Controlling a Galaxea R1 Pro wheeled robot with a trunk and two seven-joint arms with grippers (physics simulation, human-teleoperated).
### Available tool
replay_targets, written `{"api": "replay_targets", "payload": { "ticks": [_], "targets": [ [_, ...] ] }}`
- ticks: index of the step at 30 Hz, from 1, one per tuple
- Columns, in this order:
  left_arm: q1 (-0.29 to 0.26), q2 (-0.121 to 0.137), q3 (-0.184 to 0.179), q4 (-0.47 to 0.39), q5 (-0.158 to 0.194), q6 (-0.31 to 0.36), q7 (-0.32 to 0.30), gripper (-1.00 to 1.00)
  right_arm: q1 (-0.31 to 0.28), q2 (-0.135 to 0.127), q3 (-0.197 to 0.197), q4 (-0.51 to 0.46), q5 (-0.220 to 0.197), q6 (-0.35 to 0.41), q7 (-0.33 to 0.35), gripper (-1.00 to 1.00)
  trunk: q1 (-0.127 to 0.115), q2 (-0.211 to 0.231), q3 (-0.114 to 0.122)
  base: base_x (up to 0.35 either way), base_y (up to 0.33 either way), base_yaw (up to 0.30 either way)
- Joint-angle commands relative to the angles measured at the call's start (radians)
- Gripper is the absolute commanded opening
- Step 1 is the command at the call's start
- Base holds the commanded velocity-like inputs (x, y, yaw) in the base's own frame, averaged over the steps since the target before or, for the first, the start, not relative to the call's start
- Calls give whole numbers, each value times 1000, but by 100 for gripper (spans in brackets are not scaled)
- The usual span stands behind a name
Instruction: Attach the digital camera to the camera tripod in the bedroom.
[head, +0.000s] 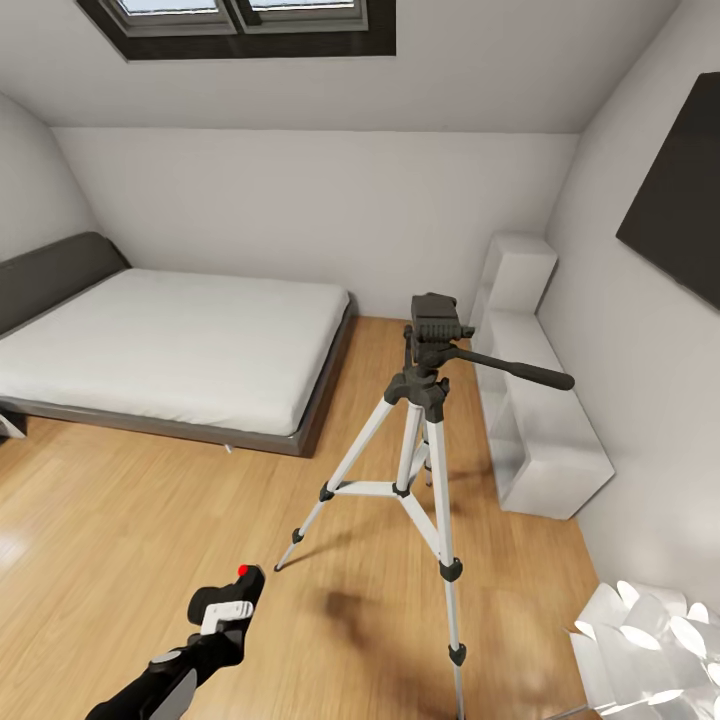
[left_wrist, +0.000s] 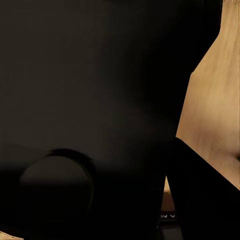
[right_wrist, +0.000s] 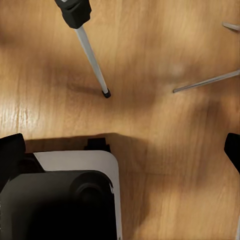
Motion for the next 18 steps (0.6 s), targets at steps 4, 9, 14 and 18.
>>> {"api": "replay_targets", "payload": {
  "ticks": [4, 9, 14, 18],
  "targets": [
    [-1, 1, -3, -15, 6, 4, -3, -100, -1, 0, -5, 1, 3, -3, 0, 100, 0, -2, -2, 0, 0, 0],
    [-1, 2, -2, -35, 6, 4, -3, -100, -1, 0, -5, 1, 3, -3, 0, 100, 0, -2, -2, 0, 0, 0],
    [-1, 2, 0, -42, 6, 4, -3, -100, -1, 0, -5, 1, 3, -3, 0, 100, 0, -2, -2, 0, 0, 0],
    [-1, 2, 0, -43, 5, 5, -3, -100, -1, 1, -5, 1, 3, -4, 0, 100, 0, -2, -2, 0, 0, 0]
  ]
}}
